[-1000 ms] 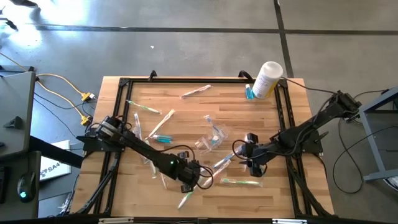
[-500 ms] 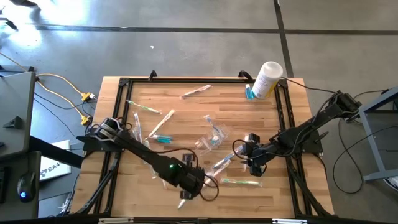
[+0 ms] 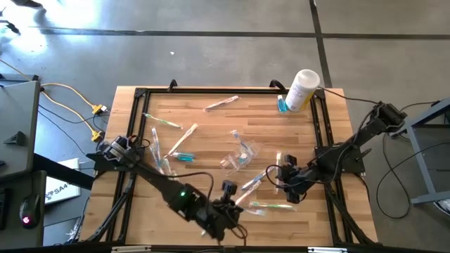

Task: Pick & Place toothbrushing station
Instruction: Put the blue toothbrush into the transparent organizer, then put the blue mouthwash into the transparent organizer

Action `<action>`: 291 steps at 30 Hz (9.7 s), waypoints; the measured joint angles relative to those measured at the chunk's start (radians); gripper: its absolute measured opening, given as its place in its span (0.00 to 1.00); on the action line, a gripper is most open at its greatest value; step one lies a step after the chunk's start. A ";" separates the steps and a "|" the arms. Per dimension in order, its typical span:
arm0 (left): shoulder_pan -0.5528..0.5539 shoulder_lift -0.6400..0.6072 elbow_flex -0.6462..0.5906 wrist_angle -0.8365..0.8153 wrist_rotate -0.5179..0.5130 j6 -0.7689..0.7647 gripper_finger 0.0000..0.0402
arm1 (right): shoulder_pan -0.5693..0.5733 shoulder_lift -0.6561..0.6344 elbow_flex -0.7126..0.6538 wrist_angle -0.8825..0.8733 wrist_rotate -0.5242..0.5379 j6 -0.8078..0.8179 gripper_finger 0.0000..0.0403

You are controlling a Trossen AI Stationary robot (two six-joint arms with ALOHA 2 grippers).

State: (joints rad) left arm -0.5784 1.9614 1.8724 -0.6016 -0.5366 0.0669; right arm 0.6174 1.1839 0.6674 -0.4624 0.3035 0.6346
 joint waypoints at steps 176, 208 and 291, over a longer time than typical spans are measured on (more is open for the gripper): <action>0.061 -0.013 -0.734 1.411 0.061 0.505 0.49 | 0.159 0.000 0.001 0.519 0.690 -0.421 0.42; 0.061 -0.037 -0.735 1.370 -0.011 0.065 0.49 | 0.159 0.000 0.001 0.518 0.684 -0.422 0.42; 0.477 -0.306 -0.835 -0.284 0.305 -0.273 0.49 | 0.159 0.000 0.001 0.459 0.607 -0.392 0.42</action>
State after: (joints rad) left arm -0.1013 1.6554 1.0372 -0.8857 -0.2317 -0.2058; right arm 0.7761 1.1839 0.6682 -0.0036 0.9104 0.2424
